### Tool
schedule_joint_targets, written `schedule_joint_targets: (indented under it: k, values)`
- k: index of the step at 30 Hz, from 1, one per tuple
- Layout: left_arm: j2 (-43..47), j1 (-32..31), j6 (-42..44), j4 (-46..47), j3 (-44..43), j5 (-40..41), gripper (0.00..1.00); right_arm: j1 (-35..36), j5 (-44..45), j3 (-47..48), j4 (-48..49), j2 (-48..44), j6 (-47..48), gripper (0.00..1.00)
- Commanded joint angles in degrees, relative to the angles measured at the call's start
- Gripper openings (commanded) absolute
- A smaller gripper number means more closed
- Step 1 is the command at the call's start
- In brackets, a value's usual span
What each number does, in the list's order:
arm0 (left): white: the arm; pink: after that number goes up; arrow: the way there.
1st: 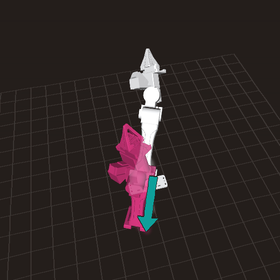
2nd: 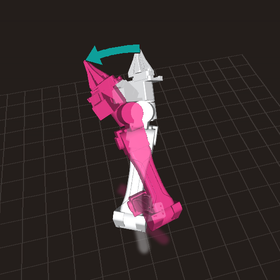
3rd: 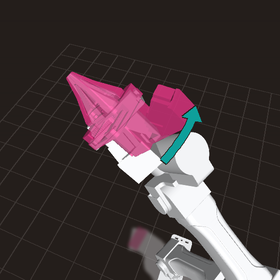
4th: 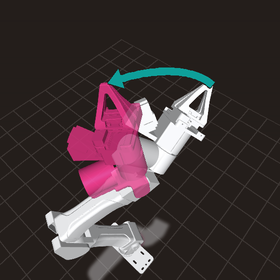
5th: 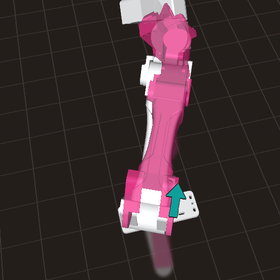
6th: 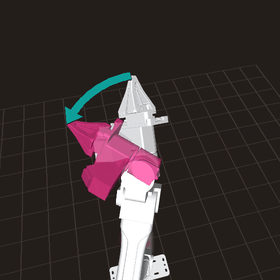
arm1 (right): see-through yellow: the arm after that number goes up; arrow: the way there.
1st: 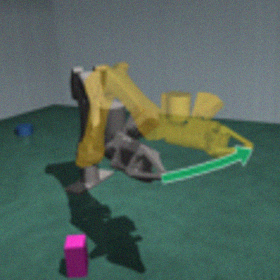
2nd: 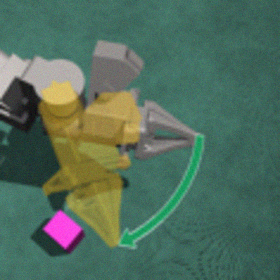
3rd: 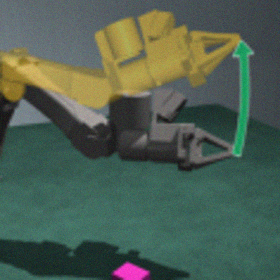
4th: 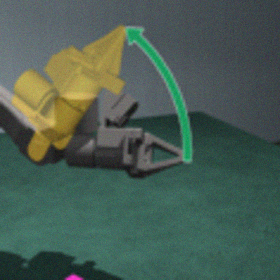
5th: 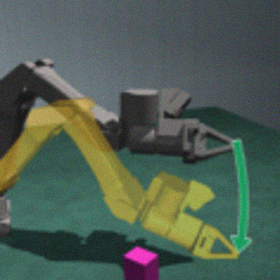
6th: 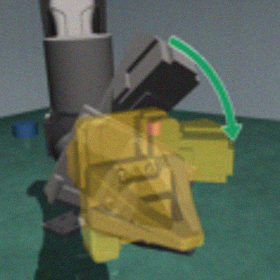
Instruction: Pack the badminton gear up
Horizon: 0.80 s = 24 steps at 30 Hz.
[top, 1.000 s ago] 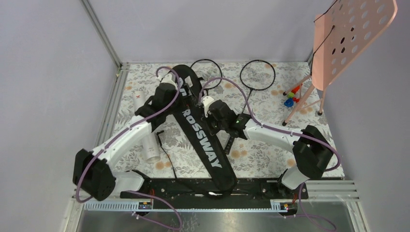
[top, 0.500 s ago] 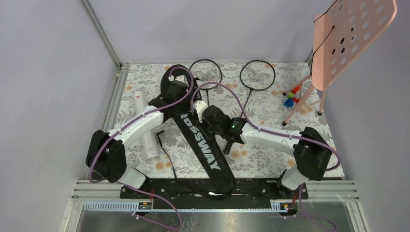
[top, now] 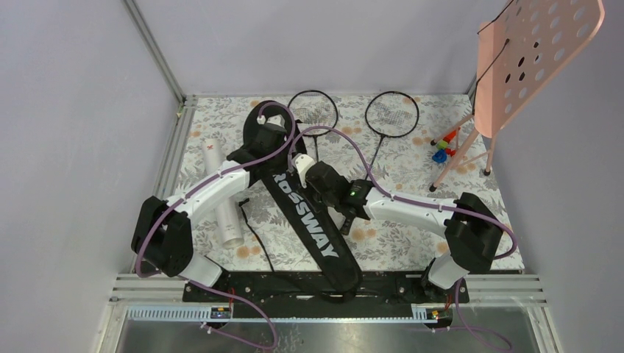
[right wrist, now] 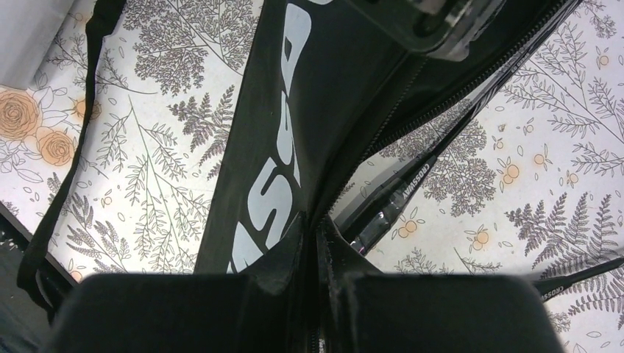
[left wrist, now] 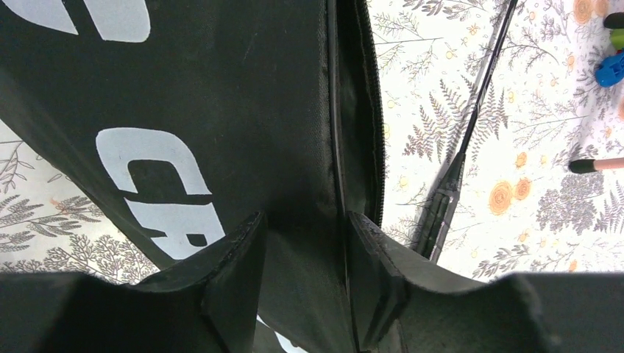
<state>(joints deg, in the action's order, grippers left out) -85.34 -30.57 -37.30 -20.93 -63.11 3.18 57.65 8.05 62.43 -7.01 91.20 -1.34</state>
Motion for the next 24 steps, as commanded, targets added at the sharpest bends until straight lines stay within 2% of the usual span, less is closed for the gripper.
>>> schedule_joint_targets:
  k: [1,2,3,4,6,7,8,9,10,15,19,24]
  values:
    - [-0.13,-0.02,0.67,0.81,0.30,0.44,0.39,1.04,2.70,2.02,3.50,-0.74,0.48,0.00]
    - [0.03,-0.02,0.59,0.82,0.55,0.52,0.30,1.06,3.38,1.92,3.61,-0.85,0.33,0.00]
    - [0.14,-0.02,0.50,0.80,0.72,0.51,0.08,1.06,4.16,1.83,3.55,-0.89,0.04,0.00]
    - [0.47,-0.02,0.29,0.89,0.99,0.58,0.00,1.11,5.02,1.80,3.41,-0.85,-0.59,0.00]
    - [2.01,-0.02,0.57,2.39,2.14,-0.13,0.00,1.06,6.60,1.56,3.36,-1.14,-1.92,0.05]
    - [3.06,0.03,0.63,3.48,2.98,-0.34,0.00,1.07,6.87,1.21,3.52,-1.56,-2.59,0.11]
    - [4.26,-0.01,1.30,4.85,3.98,-0.69,0.00,1.09,6.70,0.71,3.82,-2.08,-3.22,0.21]
    - [5.68,-0.02,1.82,6.80,5.22,-1.02,0.00,1.07,6.11,-0.12,4.37,-3.07,-3.79,0.39]
    - [7.20,-0.02,2.20,9.08,6.83,-1.25,0.00,1.06,5.52,-1.04,5.13,-4.31,-4.42,0.48]
    - [15.28,0.06,4.54,22.72,15.41,-2.50,0.00,1.07,5.36,-6.34,9.63,-13.89,-7.96,0.73]
    - [20.82,0.24,5.69,28.96,20.59,-2.91,0.00,1.06,11.84,-12.15,14.40,-21.42,-11.73,0.98]
    - [26.90,0.24,6.29,31.31,23.35,-4.51,0.00,1.06,13.87,-15.25,18.40,-25.00,-12.76,1.00]
